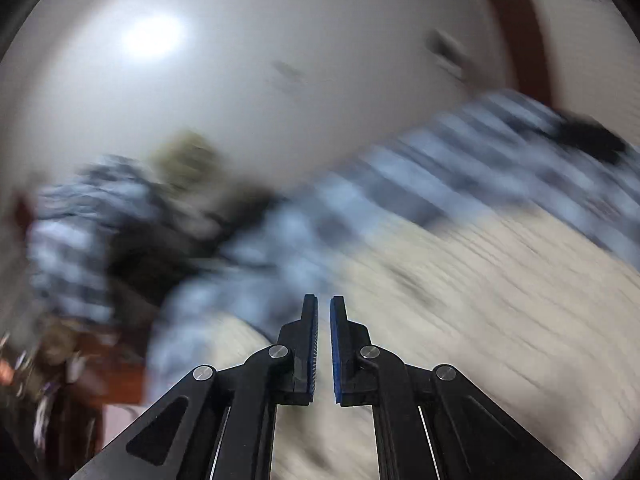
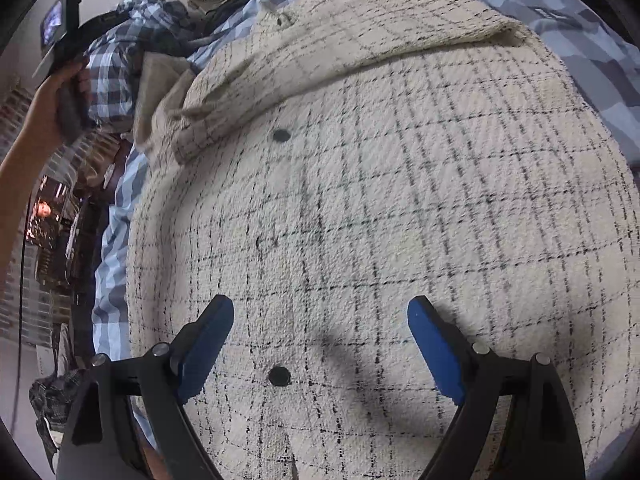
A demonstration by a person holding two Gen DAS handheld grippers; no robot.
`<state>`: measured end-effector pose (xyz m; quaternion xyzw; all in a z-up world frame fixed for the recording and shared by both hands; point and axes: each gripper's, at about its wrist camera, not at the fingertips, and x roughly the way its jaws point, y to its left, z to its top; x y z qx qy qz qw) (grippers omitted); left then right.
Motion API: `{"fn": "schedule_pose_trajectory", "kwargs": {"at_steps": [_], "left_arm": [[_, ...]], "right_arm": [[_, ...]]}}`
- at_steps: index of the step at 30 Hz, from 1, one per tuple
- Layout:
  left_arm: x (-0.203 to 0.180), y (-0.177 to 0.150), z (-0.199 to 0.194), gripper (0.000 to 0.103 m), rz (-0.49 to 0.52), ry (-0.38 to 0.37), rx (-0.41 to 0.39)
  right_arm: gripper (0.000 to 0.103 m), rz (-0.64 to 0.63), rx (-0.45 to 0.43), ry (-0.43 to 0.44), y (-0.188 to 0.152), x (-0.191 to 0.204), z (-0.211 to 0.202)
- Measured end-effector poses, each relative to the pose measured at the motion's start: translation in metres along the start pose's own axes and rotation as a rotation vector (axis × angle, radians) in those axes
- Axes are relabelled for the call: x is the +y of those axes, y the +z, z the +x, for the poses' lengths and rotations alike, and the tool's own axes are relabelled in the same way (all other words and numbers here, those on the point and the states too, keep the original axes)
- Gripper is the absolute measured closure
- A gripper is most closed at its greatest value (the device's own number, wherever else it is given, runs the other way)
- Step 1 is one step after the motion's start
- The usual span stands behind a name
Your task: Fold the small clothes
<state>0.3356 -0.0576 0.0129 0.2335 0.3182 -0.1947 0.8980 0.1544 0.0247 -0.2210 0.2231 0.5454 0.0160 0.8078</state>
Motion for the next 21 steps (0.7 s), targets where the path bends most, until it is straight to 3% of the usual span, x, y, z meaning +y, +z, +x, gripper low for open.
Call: {"fn": "schedule_pose_trajectory", "kwargs": {"at_steps": [1, 3, 6, 10, 14, 18, 20, 21], "left_arm": [[-0.01, -0.006, -0.004, 0.098, -0.037, -0.08, 0.042], [-0.025, -0.027, -0.022, 0.098, -0.216, -0.244, 0.118], [-0.031, -0.062, -0.057, 0.098, -0.424, -0.336, 0.176], [-0.027, -0.102, -0.096, 0.098, -0.5, -0.307, 0.239], [0.004, -0.149, -0.133, 0.098, -0.642, -0.211, 0.175], [0.023, -0.168, -0.135, 0.098, -0.574, -0.061, 0.205], [0.026, -0.167, -0.128, 0.098, -0.51, -0.118, 0.217], [0.03, -0.167, -0.123, 0.098, -0.482, -0.219, 0.223]], "right_arm": [[0.016, 0.014, -0.004, 0.0, 0.002, -0.005, -0.003], [0.016, 0.051, -0.018, -0.008, 0.006, -0.017, -0.008], [0.016, 0.095, -0.04, -0.02, 0.01, -0.034, -0.019], [0.017, 0.121, -0.07, -0.043, 0.014, -0.049, -0.03], [0.016, 0.117, -0.079, -0.077, 0.012, -0.052, -0.037], [0.016, 0.062, -0.106, -0.122, 0.006, -0.043, -0.043], [0.016, 0.02, -0.118, -0.141, 0.002, -0.034, -0.043], [0.016, -0.012, -0.125, -0.157, 0.0, -0.027, -0.041]]}}
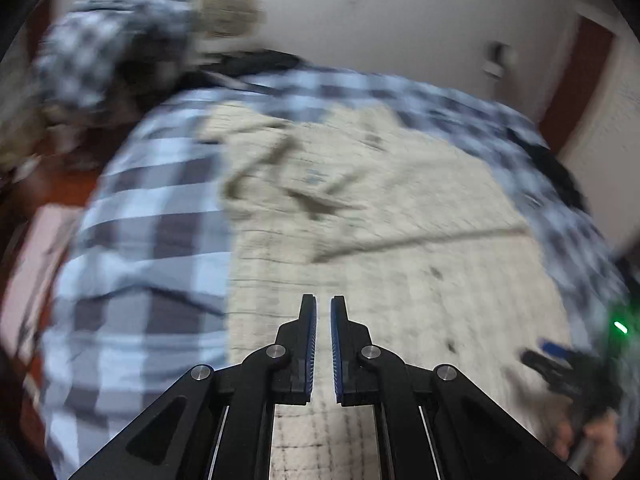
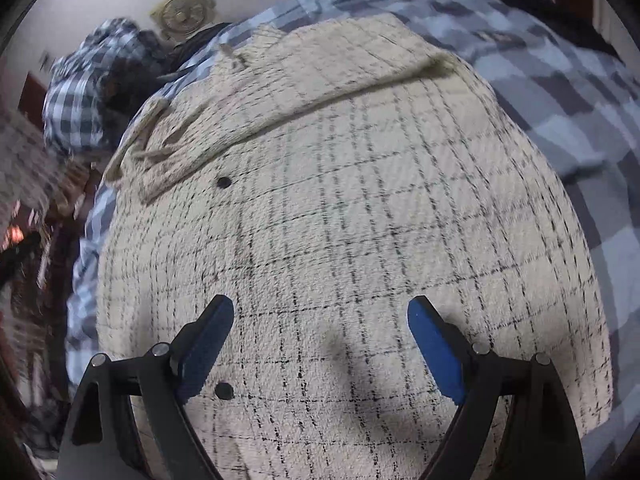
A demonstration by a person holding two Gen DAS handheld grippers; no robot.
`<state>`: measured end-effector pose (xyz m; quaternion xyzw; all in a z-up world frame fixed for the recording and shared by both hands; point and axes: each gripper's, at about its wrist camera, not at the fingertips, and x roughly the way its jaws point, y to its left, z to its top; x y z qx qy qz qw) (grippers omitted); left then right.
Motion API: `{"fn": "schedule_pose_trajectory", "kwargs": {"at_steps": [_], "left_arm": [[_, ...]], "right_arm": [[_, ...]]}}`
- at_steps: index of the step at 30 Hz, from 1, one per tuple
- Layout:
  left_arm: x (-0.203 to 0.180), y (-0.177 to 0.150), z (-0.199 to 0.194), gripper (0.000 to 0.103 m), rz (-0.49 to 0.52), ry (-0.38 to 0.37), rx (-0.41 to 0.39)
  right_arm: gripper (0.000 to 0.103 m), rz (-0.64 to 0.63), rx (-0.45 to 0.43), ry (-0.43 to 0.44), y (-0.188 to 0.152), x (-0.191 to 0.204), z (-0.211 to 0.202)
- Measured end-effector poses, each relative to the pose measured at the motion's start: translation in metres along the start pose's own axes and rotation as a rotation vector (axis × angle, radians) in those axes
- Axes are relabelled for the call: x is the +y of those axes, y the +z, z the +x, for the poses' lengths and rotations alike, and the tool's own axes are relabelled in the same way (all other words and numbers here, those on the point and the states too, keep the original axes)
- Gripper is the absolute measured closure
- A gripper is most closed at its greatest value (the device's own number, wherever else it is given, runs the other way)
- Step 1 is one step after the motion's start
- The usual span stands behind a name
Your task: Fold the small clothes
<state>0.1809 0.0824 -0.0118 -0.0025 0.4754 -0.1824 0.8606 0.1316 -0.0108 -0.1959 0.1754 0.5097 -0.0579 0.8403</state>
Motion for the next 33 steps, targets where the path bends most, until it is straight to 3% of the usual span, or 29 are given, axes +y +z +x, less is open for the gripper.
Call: {"fn": "schedule_pose_trajectory", "kwargs": {"at_steps": [2, 5, 8, 10, 13, 18, 20, 23, 26, 27, 29, 30, 31, 32, 33], "left_arm": [[0.013, 0.003, 0.006, 0.098, -0.01, -0.107, 0.03], [0.035, 0.001, 0.005, 0.098, -0.038, -0.173, -0.023], [0.047, 0.004, 0.004, 0.098, -0.04, -0.157, -0.051], [0.052, 0.005, 0.001, 0.098, -0.03, -0.157, -0.078], [0.066, 0.007, -0.003, 0.098, -0.066, -0.186, -0.119], [0.089, 0.009, -0.015, 0.095, -0.147, -0.226, -0.192], [0.093, 0.01, -0.022, 0.094, -0.161, -0.243, -0.224], [0.097, 0.015, -0.035, 0.094, -0.189, -0.222, -0.285], [0.1, 0.017, -0.04, 0.094, -0.208, -0.219, -0.311], [0.1, 0.016, -0.043, 0.094, -0.199, -0.218, -0.326], [0.102, 0.015, -0.045, 0.094, -0.203, -0.266, -0.342], [0.105, 0.014, -0.045, 0.093, -0.203, -0.322, -0.345], [0.108, 0.013, -0.045, 0.093, -0.212, -0.328, -0.34], [0.111, 0.012, -0.043, 0.093, -0.226, -0.318, -0.331], [0.115, 0.01, -0.043, 0.093, -0.236, -0.321, -0.331]], "right_arm": [[0.016, -0.057, -0.006, -0.025, -0.002, 0.016, 0.004], [0.016, -0.184, 0.002, -0.059, 0.023, 0.061, 0.018], [0.017, -0.304, 0.06, 0.014, 0.097, 0.131, 0.045], [0.017, -0.355, 0.048, 0.038, 0.144, 0.174, 0.058], [0.017, -0.493, 0.003, 0.024, 0.215, 0.254, 0.089], [0.017, -0.574, 0.077, -0.036, 0.296, 0.36, 0.188], [0.017, -0.618, 0.107, -0.084, 0.301, 0.385, 0.221], [0.017, -0.747, 0.066, -0.228, 0.293, 0.421, 0.264], [0.017, -0.854, 0.083, -0.4, 0.281, 0.435, 0.305], [0.02, -0.885, 0.086, -0.455, 0.275, 0.436, 0.318], [0.049, -0.895, 0.077, -0.433, 0.268, 0.435, 0.319], [0.084, -0.876, 0.087, -0.39, 0.268, 0.434, 0.313], [0.093, -0.831, 0.098, -0.358, 0.271, 0.431, 0.304], [0.093, -0.789, 0.102, -0.311, 0.276, 0.428, 0.294], [0.094, -0.708, 0.089, -0.206, 0.285, 0.421, 0.271]]}}
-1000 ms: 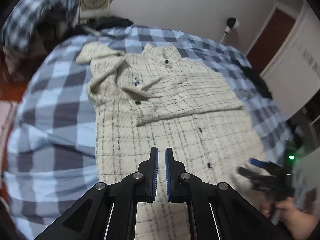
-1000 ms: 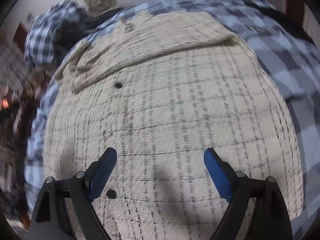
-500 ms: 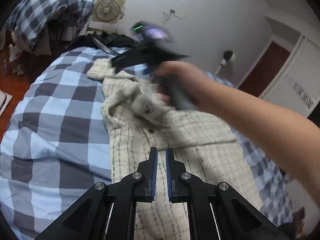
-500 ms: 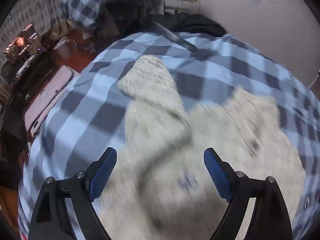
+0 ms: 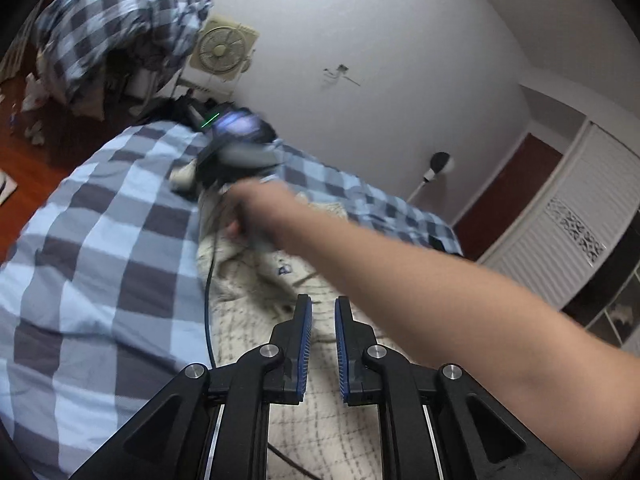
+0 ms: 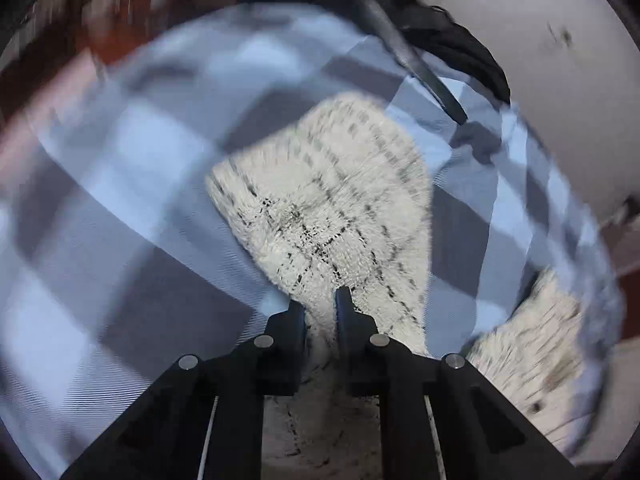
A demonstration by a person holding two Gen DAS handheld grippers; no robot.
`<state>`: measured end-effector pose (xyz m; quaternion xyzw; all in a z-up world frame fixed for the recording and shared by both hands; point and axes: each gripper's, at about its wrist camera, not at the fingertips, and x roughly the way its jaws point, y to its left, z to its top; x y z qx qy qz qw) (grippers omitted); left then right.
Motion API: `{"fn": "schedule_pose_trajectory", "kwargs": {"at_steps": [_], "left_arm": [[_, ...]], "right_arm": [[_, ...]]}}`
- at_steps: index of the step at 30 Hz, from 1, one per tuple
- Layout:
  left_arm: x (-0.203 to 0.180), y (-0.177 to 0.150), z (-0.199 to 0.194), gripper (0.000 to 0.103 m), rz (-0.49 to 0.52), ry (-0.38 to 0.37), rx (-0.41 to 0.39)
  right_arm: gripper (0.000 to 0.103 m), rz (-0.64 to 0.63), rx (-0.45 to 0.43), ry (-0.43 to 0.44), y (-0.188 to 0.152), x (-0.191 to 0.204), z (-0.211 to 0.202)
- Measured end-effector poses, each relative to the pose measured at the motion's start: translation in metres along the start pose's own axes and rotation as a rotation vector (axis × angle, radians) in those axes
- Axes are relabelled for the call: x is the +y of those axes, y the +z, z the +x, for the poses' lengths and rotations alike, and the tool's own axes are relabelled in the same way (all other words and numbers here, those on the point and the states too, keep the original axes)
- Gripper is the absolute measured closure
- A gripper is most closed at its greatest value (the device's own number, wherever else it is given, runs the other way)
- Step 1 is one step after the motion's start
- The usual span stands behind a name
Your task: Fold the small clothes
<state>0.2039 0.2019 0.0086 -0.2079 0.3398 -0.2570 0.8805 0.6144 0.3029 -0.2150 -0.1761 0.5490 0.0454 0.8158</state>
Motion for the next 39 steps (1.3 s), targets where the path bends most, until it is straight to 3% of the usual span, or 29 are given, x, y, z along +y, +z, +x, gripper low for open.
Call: {"fn": "schedule_pose_trajectory", "kwargs": {"at_steps": [4, 7, 9, 11, 14, 15, 16, 17, 19, 21, 22, 23, 25, 27, 28, 29, 32, 33, 35, 36, 37, 39], "left_arm": [[0.007, -0.002, -0.004, 0.093, -0.008, 0.018, 0.009], [0.015, -0.006, -0.003, 0.093, -0.027, 0.031, 0.007], [0.017, -0.01, 0.002, 0.093, -0.027, 0.025, 0.018], [0.005, -0.011, -0.001, 0.094, 0.004, -0.048, -0.01], [-0.033, -0.01, -0.003, 0.093, 0.109, -0.092, 0.04], [-0.042, -0.01, -0.006, 0.093, 0.129, -0.133, 0.044], [-0.051, -0.01, -0.011, 0.093, 0.144, -0.201, 0.051], [-0.058, -0.01, -0.019, 0.093, 0.147, -0.299, 0.07], [-0.06, -0.008, -0.033, 0.093, 0.14, -0.371, 0.076], [-0.056, -0.003, -0.053, 0.093, 0.125, -0.464, 0.056], [-0.052, -0.001, -0.056, 0.093, 0.109, -0.473, 0.053], [-0.047, 0.002, -0.059, 0.093, 0.086, -0.443, 0.055], [-0.043, 0.004, -0.055, 0.093, 0.097, -0.28, 0.086], [-0.045, -0.003, -0.038, 0.093, 0.157, -0.061, 0.162], [-0.048, -0.008, -0.032, 0.093, 0.185, 0.01, 0.171], [-0.05, -0.013, -0.028, 0.093, 0.209, 0.047, 0.165], [-0.049, -0.02, -0.015, 0.092, 0.186, 0.065, 0.167], [-0.049, -0.021, -0.01, 0.087, 0.192, 0.09, 0.172], [-0.047, -0.024, -0.008, 0.056, 0.201, 0.136, 0.182], [-0.043, -0.026, -0.005, 0.006, 0.198, 0.138, 0.186], [-0.039, -0.027, -0.004, 0.0, 0.199, 0.118, 0.182], [-0.03, -0.027, -0.003, 0.0, 0.168, 0.115, 0.167]], "right_arm": [[0.094, 0.237, -0.174, 0.312, -0.017, -0.054, -0.086], [0.094, 0.358, -0.303, 0.555, -0.055, -0.097, -0.161], [0.094, 0.416, -0.37, 0.651, -0.093, -0.126, -0.206], [0.094, 0.453, -0.409, 0.654, -0.13, -0.153, -0.237], [0.091, 0.553, -0.418, 0.549, -0.202, -0.206, -0.259], [0.075, 0.586, -0.389, 0.514, -0.216, -0.217, -0.255], [0.04, 0.629, -0.309, 0.449, -0.238, -0.228, -0.243], [0.026, 0.681, -0.189, 0.396, -0.266, -0.242, -0.226], [0.024, 0.784, -0.116, 0.39, -0.317, -0.265, -0.206], [0.024, 0.852, -0.061, 0.325, -0.362, -0.288, -0.198], [0.024, 0.86, -0.051, 0.292, -0.377, -0.296, -0.199], [0.024, 0.855, -0.05, 0.248, -0.396, -0.304, -0.203], [0.024, 0.828, -0.047, 0.175, -0.406, -0.316, -0.213], [0.024, 0.795, -0.049, 0.17, -0.406, -0.323, -0.22], [0.024, 0.785, -0.058, 0.184, -0.401, -0.325, -0.221], [0.024, 0.779, -0.069, 0.195, -0.395, -0.331, -0.216], [0.024, 0.736, -0.111, 0.235, -0.354, -0.322, -0.199], [0.024, 0.716, -0.111, 0.25, -0.349, -0.317, -0.187], [0.024, 0.689, -0.101, 0.293, -0.325, -0.31, -0.167], [0.024, 0.677, -0.088, 0.327, -0.309, -0.304, -0.155], [0.024, 0.667, -0.075, 0.357, -0.294, -0.298, -0.146], [0.024, 0.62, -0.082, 0.386, -0.273, -0.276, -0.14]]}}
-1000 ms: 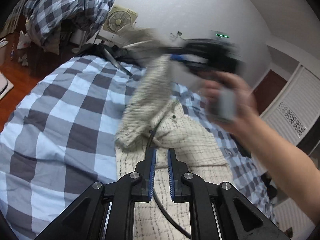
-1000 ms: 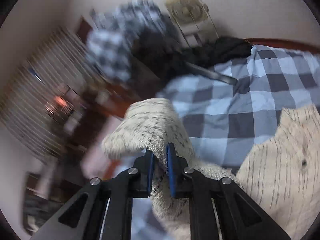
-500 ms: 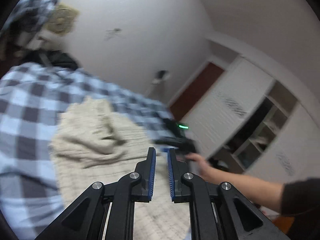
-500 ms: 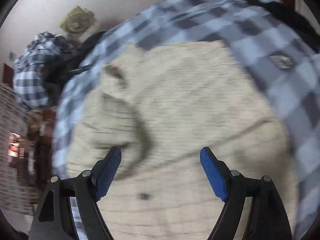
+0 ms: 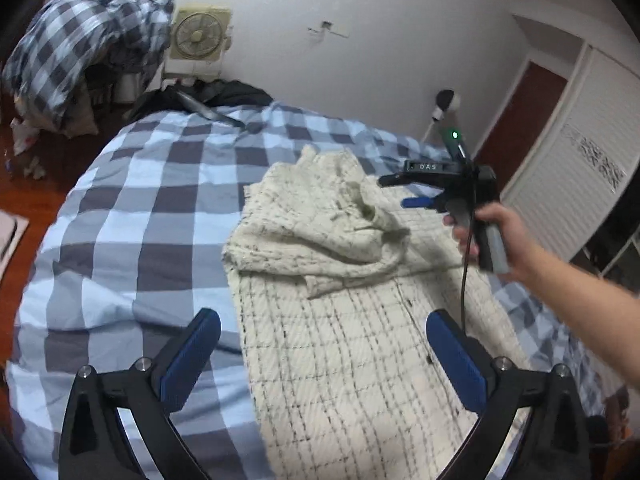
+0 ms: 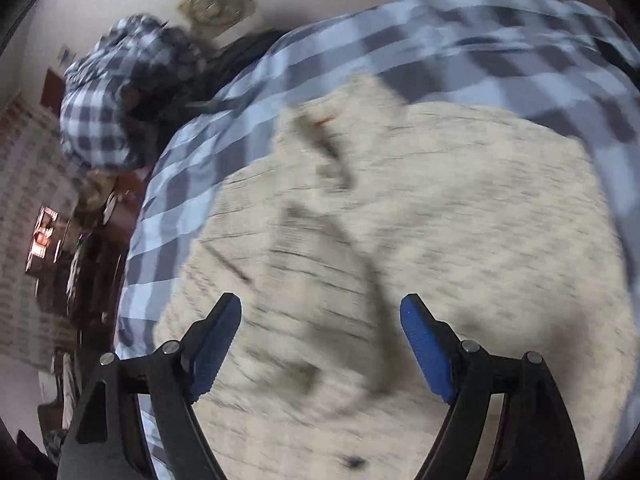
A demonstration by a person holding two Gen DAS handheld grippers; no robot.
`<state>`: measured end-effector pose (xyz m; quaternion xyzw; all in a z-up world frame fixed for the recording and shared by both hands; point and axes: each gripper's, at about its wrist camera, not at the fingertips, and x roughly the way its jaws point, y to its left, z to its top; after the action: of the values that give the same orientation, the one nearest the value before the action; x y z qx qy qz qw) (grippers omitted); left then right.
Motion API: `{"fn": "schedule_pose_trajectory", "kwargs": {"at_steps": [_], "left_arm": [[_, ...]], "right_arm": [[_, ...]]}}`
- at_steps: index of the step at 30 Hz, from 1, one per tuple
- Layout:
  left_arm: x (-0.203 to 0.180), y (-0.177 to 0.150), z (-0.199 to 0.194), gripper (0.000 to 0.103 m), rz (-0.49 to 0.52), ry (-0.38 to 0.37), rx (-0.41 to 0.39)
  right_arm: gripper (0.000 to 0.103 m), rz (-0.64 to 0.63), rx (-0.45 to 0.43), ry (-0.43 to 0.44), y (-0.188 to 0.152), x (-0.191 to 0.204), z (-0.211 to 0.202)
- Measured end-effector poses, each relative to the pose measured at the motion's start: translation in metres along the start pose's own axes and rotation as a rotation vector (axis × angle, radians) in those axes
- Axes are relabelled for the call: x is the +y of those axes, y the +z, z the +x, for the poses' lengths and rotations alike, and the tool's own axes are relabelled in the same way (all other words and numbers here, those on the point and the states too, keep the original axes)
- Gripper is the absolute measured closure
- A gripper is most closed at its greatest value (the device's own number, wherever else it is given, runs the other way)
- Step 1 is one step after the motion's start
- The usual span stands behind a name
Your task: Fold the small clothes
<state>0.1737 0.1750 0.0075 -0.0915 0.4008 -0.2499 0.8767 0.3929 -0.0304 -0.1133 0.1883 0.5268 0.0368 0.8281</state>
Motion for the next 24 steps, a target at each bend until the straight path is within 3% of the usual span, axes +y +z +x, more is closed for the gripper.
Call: {"fn": "schedule_pose_trajectory", "kwargs": {"at_steps": [2, 4, 7, 9, 10, 11, 12, 13, 15, 17, 18, 20, 22, 24], "left_arm": [[0.006, -0.003, 0.007, 0.0, -0.02, 0.004, 0.014], [0.011, -0.003, 0.01, 0.0, -0.067, -0.005, 0.009], [0.02, -0.004, 0.01, 0.0, -0.205, -0.141, -0.039], [0.027, -0.008, 0.02, 0.0, -0.309, -0.275, -0.016], [0.029, -0.011, 0.028, 0.0, -0.347, -0.297, 0.009], [0.033, -0.016, 0.039, 0.0, -0.39, -0.292, 0.052], [0.035, -0.024, 0.056, 0.0, -0.43, -0.249, 0.133], [0.037, -0.034, 0.072, 0.0, -0.458, -0.174, 0.223], [0.037, -0.045, 0.087, 0.0, -0.464, -0.081, 0.296], [0.03, -0.045, 0.085, 0.0, -0.433, 0.003, 0.287], [0.024, -0.041, 0.08, 0.0, -0.402, 0.076, 0.273], [0.012, -0.033, 0.072, 0.0, -0.325, 0.195, 0.258], [-0.003, -0.026, 0.059, 0.0, -0.232, 0.281, 0.213], [-0.01, -0.024, 0.052, 0.0, -0.199, 0.304, 0.185]], "right_arm": [[0.024, -0.12, 0.003, 0.017, -0.01, 0.03, 0.004], [0.024, -0.299, 0.038, -0.08, -0.029, 0.062, 0.018], [0.024, -0.538, 0.021, -0.309, -0.066, 0.087, 0.031], [0.024, -0.626, 0.007, -0.401, -0.081, 0.088, 0.036], [0.031, -0.636, 0.016, -0.417, -0.085, 0.085, 0.037], [0.045, -0.62, 0.029, -0.41, -0.084, 0.081, 0.037], [0.084, -0.592, 0.037, -0.403, -0.078, 0.075, 0.033], [0.086, -0.555, 0.047, -0.394, -0.072, 0.071, 0.028], [0.09, -0.468, 0.015, -0.314, -0.057, 0.067, 0.005], [0.09, -0.367, -0.05, -0.138, -0.039, 0.06, -0.035], [0.091, -0.288, -0.109, 0.007, -0.029, 0.048, -0.066], [0.091, -0.158, -0.217, 0.195, -0.014, 0.015, -0.119], [0.091, -0.042, -0.315, 0.274, -0.006, -0.026, -0.159], [0.091, 0.048, -0.387, 0.279, -0.001, -0.071, -0.188]]}}
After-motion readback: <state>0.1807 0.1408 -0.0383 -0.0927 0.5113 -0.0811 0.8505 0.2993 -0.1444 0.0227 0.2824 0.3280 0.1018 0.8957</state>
